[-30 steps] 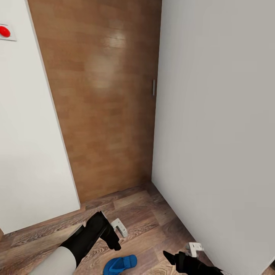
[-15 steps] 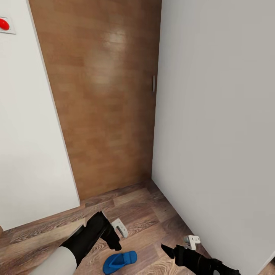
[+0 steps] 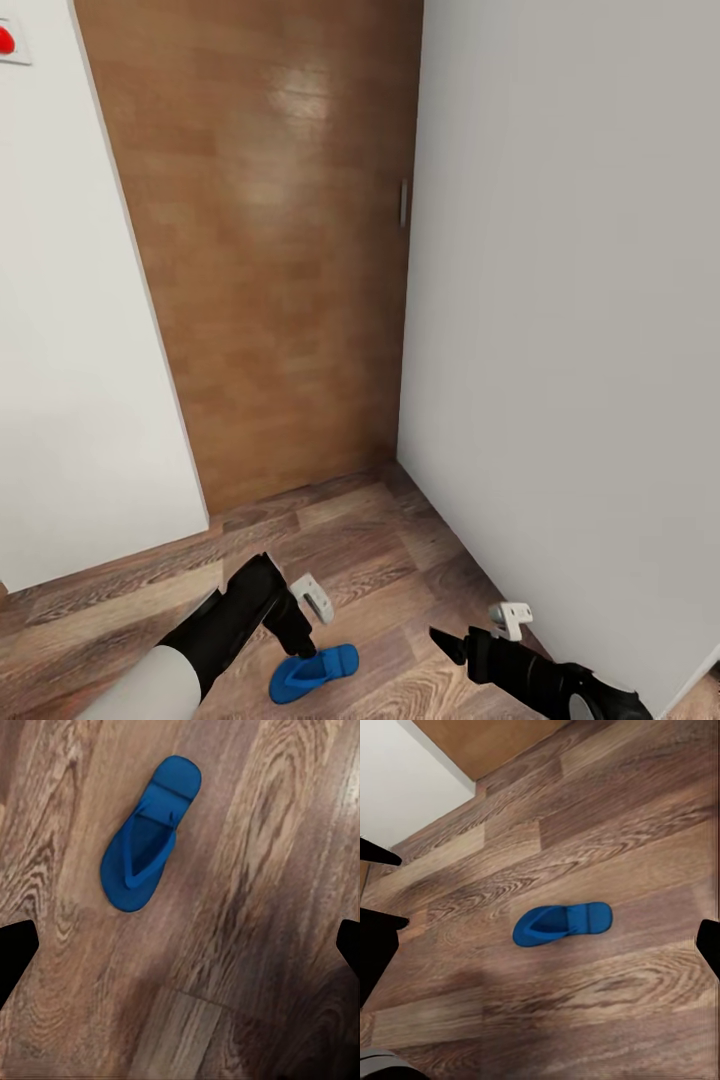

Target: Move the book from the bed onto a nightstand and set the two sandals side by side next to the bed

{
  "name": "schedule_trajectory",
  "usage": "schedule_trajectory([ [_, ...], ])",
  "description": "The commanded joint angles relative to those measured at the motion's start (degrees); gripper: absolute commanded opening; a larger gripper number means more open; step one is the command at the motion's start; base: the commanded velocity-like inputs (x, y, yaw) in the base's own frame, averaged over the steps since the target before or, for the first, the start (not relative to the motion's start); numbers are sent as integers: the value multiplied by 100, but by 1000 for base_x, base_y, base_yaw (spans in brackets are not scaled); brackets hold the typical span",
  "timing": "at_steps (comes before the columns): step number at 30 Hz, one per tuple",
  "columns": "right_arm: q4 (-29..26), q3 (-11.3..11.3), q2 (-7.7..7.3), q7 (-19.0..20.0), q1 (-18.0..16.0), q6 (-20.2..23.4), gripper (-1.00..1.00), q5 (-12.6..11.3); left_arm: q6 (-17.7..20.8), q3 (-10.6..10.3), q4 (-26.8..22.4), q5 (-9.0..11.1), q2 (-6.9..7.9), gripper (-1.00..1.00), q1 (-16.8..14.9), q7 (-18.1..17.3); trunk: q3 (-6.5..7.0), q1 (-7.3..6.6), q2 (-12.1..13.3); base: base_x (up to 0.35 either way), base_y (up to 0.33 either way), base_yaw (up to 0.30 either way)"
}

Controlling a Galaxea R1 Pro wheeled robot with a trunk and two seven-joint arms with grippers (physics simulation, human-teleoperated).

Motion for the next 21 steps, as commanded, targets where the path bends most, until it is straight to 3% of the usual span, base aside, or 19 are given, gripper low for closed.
schedule_trajectory([
  [1,-10,-8,-13,7,-3,44,100,-33,28,-3,-7,-60,-4,100,-3,-52,-29,1,-4,0,0,0],
  [13,-27,-74,-27,8,-5,64,100,-53,45,-1,-3,-60,-8,100,-3,-52,-295,32,-21,0,0,0],
  [18,-25,-659,-21,7,-7,67,100,-71,46,2,-8,-65,-8,100,-3,-47,-406,45,-27,0,0,0],
  [21,-24,-1156,-19,6,-4,66,100,-76,48,20,-8,-71,-6,100,-3,-37,-472,53,-31,0,0,0],
])
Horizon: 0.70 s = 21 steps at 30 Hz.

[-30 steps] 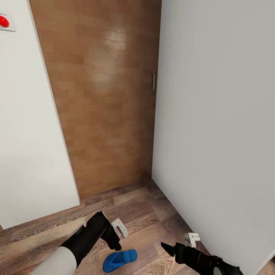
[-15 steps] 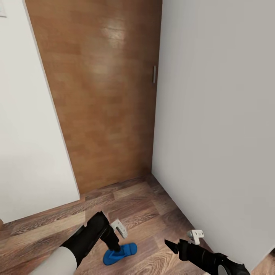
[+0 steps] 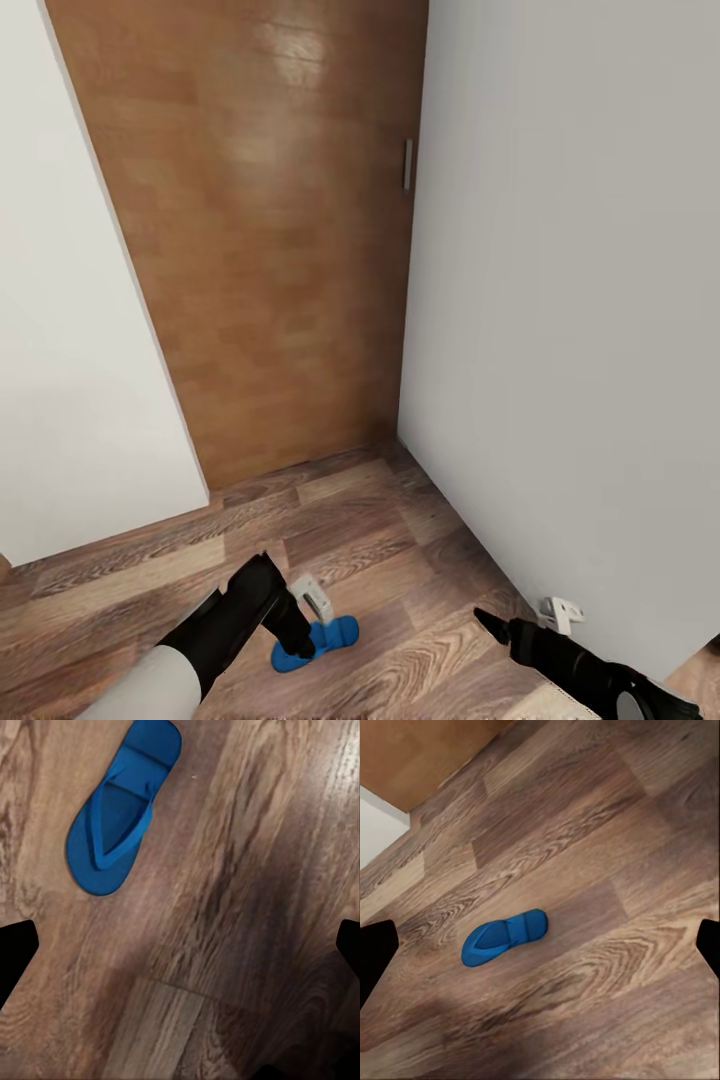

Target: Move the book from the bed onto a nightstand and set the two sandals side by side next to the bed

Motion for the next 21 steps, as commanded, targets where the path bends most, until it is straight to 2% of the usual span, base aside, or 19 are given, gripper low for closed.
schedule_trajectory([
  [1,-4,-56,1,9,-3,45,100,-35,9,2,-7,-63,2,100,-3,-48,-29,1,-4,0,0,0],
  [10,-2,-134,-6,14,-2,59,100,-60,1,13,-16,-81,16,100,-3,-26,-228,24,-16,0,0,0],
  [13,0,-144,-7,13,-2,63,100,-233,-2,12,-16,-83,21,100,-3,-24,-294,32,-20,0,0,0],
  [17,3,-153,-7,3,-2,65,100,-644,-8,12,-16,-83,20,100,-3,-24,-383,42,-26,0,0,0],
  [21,6,-150,0,-1,-3,62,100,-797,-9,10,-16,-83,17,100,-3,-17,-472,53,-31,0,0,0],
])
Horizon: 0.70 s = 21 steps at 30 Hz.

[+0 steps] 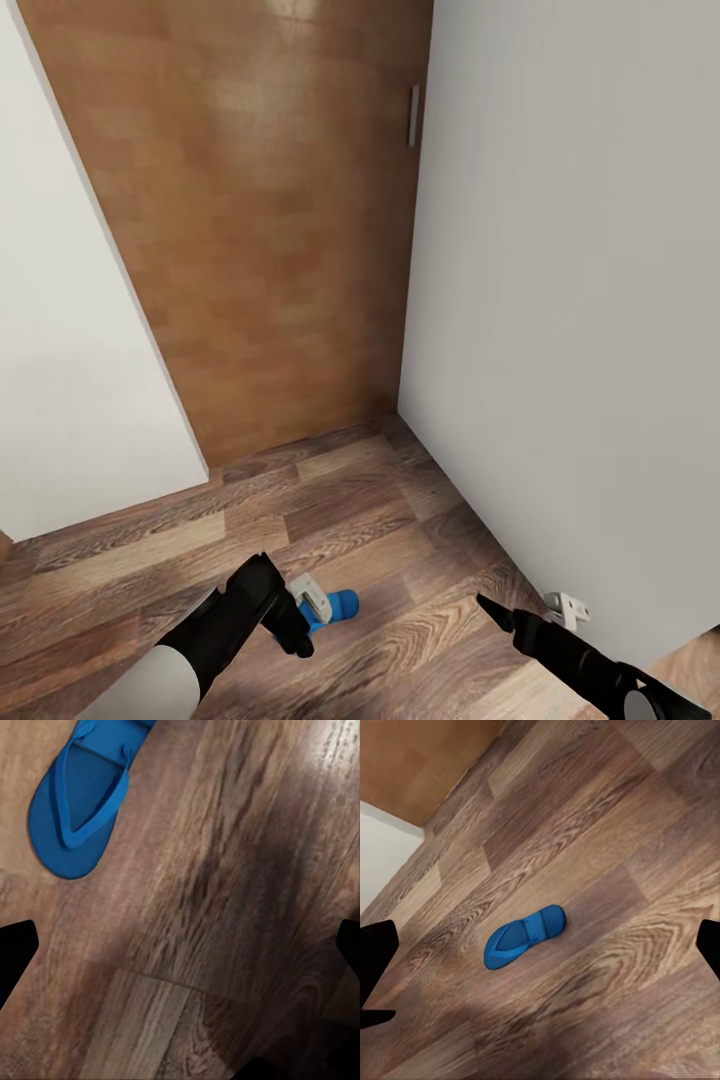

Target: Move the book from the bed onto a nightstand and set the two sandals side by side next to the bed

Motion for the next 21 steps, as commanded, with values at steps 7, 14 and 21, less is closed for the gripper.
schedule_trajectory([
  [7,43,24,130,-33,-3,-16,100,-56,10,-5,-8,-60,-9,100,-3,-50,-72,6,-7,0,0,0],
  [14,52,31,393,-17,-3,-26,100,-70,15,-1,-8,-60,-6,100,-3,-56,-227,24,-16,0,0,0],
  [21,57,19,423,-5,-3,-36,100,-88,18,5,-7,-60,-3,100,-3,-61,-383,42,-25,0,0,0],
])
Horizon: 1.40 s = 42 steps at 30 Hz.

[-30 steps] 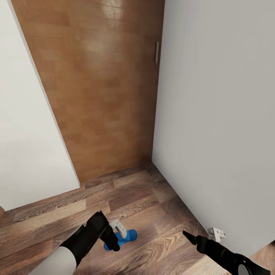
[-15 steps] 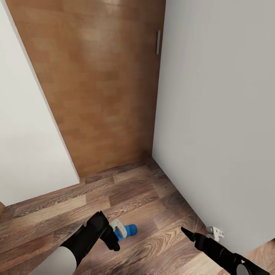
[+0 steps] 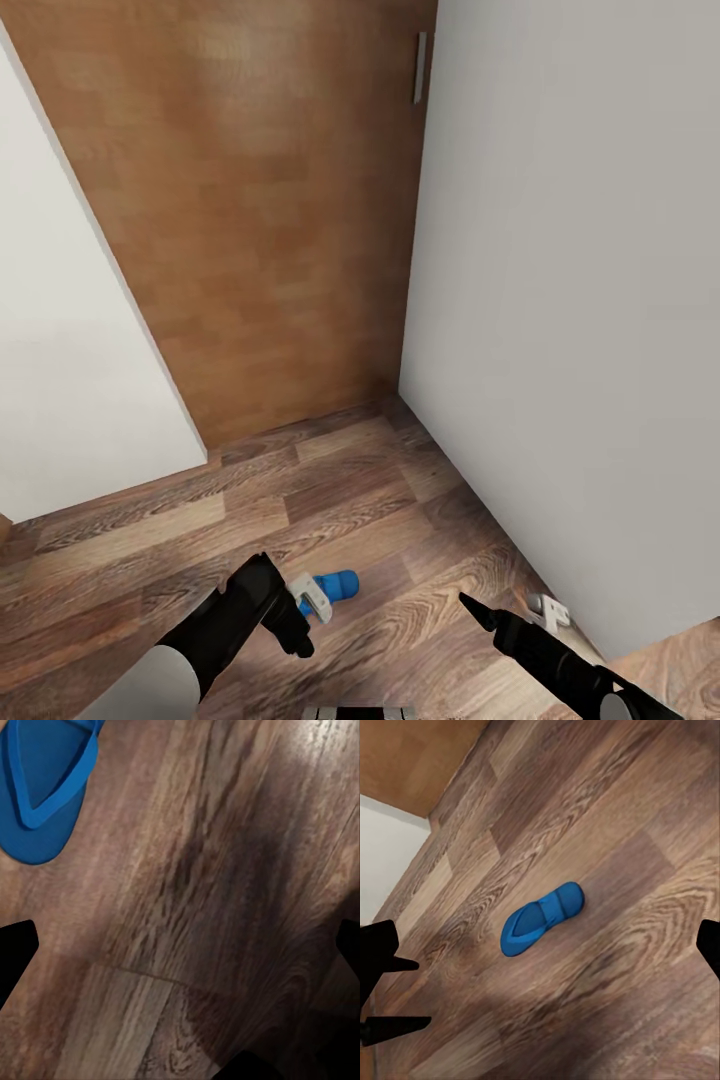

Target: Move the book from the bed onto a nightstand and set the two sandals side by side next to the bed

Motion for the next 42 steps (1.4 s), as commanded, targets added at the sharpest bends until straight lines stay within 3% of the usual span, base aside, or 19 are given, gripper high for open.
schedule_trajectory([
  [1,-3,-15,-2,9,-3,44,100,-34,10,0,-7,-60,0,100,-2,-55,-28,1,-4,0,0,0],
  [6,-7,-59,-15,18,-3,42,100,-44,11,-2,-6,-60,-1,100,-2,-58,-138,14,-10,0,0,0],
  [12,-56,-670,-87,57,-6,53,100,-55,19,-14,-7,-60,-8,100,-2,-61,-138,14,-10,0,0,0],
  [14,-66,-774,-97,129,-4,62,100,-56,19,-7,-11,-60,-5,100,-2,-59,-138,14,-10,0,0,0],
  [24,-67,-869,-104,264,-3,68,100,-56,-12,1,-39,-60,23,100,-2,-22,-138,14,-10,0,0,0],
  [27,-65,-876,-104,265,-3,63,100,-56,-155,0,-54,-73,48,100,-2,156,-138,14,-10,0,0,0],
  [30,-64,-878,-103,264,-4,60,100,-56,-375,0,-59,-263,50,100,-6,422,-138,14,-10,0,0,0],
  [34,-64,-878,-101,259,-4,60,100,-56,-446,-1,-60,-825,26,100,-61,524,-138,14,-10,0,0,0],
  [36,-64,-878,-101,258,-3,60,100,-56,-455,-5,-59,-982,22,100,-80,524,-138,14,-10,0,0,0],
  [42,-58,-873,-96,256,-3,58,100,-56,-471,-19,-52,-1158,34,100,-97,522,-138,14,-10,0,0,0],
])
